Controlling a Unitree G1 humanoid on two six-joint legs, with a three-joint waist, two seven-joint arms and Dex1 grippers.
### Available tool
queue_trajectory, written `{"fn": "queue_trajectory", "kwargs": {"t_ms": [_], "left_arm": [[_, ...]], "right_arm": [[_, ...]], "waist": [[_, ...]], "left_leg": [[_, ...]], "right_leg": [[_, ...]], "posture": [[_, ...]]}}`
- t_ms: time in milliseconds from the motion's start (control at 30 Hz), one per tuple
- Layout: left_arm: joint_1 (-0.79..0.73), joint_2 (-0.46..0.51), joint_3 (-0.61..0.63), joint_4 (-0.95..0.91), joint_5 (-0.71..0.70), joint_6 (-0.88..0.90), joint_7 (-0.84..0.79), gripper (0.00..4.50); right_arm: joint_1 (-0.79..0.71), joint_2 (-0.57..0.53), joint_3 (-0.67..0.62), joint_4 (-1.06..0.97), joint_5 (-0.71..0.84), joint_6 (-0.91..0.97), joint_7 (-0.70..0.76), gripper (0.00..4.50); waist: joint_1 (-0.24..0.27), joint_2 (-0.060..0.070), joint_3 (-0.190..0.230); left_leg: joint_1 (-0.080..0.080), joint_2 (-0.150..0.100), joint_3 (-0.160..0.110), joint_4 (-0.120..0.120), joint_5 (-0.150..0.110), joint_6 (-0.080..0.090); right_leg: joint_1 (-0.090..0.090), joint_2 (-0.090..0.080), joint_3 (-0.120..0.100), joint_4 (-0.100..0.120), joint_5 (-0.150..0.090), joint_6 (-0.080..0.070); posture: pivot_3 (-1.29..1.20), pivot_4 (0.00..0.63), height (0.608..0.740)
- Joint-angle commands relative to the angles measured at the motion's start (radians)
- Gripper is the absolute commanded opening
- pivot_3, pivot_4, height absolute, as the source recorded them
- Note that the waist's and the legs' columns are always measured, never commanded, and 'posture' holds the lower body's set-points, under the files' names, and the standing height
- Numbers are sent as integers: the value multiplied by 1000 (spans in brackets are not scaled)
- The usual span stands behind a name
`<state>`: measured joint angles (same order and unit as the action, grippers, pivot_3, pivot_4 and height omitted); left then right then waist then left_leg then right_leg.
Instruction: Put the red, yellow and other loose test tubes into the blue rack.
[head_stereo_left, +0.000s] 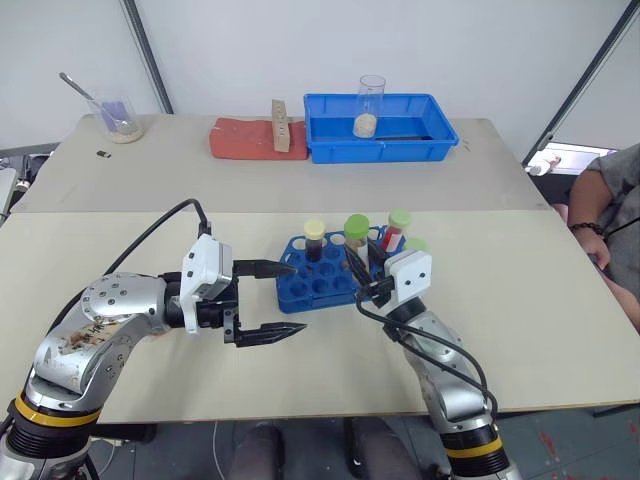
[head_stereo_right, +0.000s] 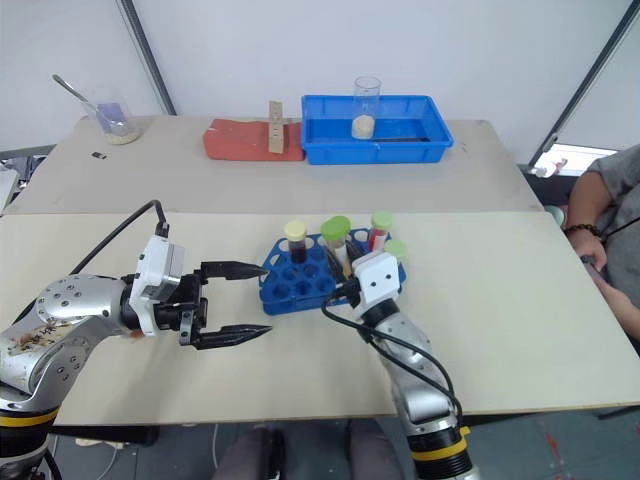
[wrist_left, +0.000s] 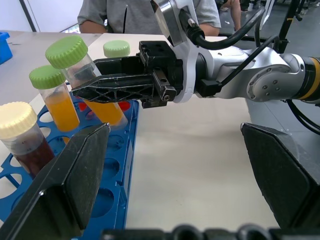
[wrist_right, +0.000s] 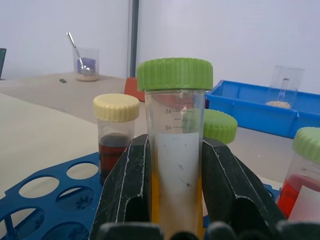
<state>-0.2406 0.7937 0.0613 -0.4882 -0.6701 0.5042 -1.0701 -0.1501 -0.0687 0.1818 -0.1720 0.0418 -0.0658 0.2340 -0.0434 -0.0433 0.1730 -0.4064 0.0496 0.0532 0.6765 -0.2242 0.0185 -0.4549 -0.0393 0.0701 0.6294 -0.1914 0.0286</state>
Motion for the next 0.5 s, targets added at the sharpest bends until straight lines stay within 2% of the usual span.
{"fn": "queue_trajectory", "kwargs": {"t_ms": [33, 367, 433, 500], "left_arm": [[-23, -4, 1, -9, -8, 2, 7, 4500], [-39, -23, -11, 12, 3, -1, 32, 4500], [-39, -22, -10, 13, 4, 0, 40, 4500], [-36, -19, -6, 14, 5, 2, 48, 4500]], "right_arm": [[20, 16, -16, 34, 6, -62, -13, 998], [76, 24, -32, 29, 48, -87, 13, 998], [85, 15, -28, 12, 59, -76, 34, 2018], [93, 0, -21, -4, 57, -62, 49, 2633]], "waist": [[0, 0, 0], [1, 0, 0], [1, 0, 0], [1, 0, 0]], "left_leg": [[0, 0, 0, 0, 0, 0], [0, 0, 0, 0, 0, 0], [0, 0, 0, 0, 0, 0], [0, 0, 0, 0, 0, 0]], "right_leg": [[0, 0, 0, 0, 0, 0], [0, 0, 0, 0, 0, 0], [0, 0, 0, 0, 0, 0], [0, 0, 0, 0, 0, 0]], "posture": [[0, 150, 740], [0, 150, 740], [0, 150, 740], [0, 150, 740]]}}
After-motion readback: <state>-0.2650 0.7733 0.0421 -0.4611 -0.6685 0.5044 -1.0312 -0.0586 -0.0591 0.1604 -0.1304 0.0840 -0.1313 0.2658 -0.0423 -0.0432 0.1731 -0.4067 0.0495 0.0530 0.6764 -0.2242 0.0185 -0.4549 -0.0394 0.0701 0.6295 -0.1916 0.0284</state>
